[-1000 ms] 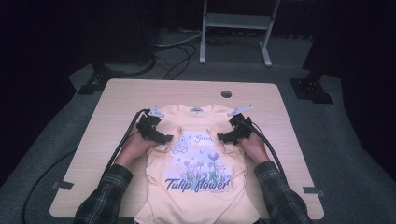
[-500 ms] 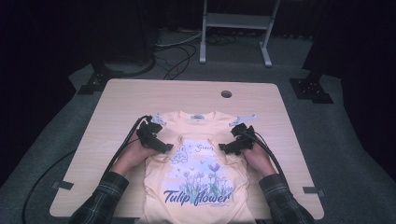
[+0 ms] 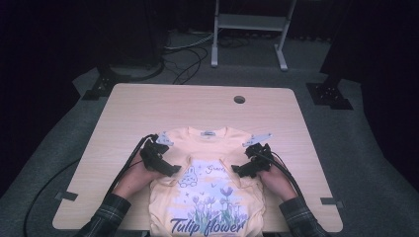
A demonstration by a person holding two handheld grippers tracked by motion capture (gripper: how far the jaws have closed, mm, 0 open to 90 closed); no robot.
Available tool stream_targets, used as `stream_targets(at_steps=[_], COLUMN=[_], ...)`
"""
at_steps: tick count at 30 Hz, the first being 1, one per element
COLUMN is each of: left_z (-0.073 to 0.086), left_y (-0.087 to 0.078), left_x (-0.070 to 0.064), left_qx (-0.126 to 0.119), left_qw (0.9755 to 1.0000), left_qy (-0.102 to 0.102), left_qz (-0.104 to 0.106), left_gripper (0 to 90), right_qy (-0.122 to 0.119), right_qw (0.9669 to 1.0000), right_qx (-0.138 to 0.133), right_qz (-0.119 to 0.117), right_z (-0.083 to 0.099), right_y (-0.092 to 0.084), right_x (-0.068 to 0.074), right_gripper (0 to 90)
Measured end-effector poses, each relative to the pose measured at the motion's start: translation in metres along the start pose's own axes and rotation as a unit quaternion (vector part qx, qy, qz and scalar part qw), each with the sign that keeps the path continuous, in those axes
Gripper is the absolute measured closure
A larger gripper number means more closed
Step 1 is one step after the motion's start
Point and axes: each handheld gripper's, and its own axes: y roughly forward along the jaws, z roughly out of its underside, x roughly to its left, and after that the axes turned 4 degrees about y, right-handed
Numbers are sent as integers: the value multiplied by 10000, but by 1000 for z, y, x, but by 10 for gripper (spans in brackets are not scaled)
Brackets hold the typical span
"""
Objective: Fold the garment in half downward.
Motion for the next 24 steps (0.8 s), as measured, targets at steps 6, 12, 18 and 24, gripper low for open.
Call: stream_targets(at_steps=[6, 12, 18, 24], left_z=[6, 14, 20, 25], left_y=[-7, -13, -18, -22], left_x=[-15, -29, -41, -50], left_qx=[69, -8, -27, -35], left_qw=[10000, 10000, 9999, 9998], left_qy=[11, -11, -71, -129], left_qz=[14, -18, -68, -110], left_gripper=[0, 0, 1, 3], right_qy=[-80, -137, -165, -177], right_qw=[9999, 9998, 9995, 9989], right_qx=[1, -44, -216, -387], right_qz=[-91, -134, -179, -203], right_z=[13, 24, 36, 46], right_y=[-9, -17, -24, -28], right_x=[12, 20, 27, 33], right_gripper=[3, 3, 3, 2])
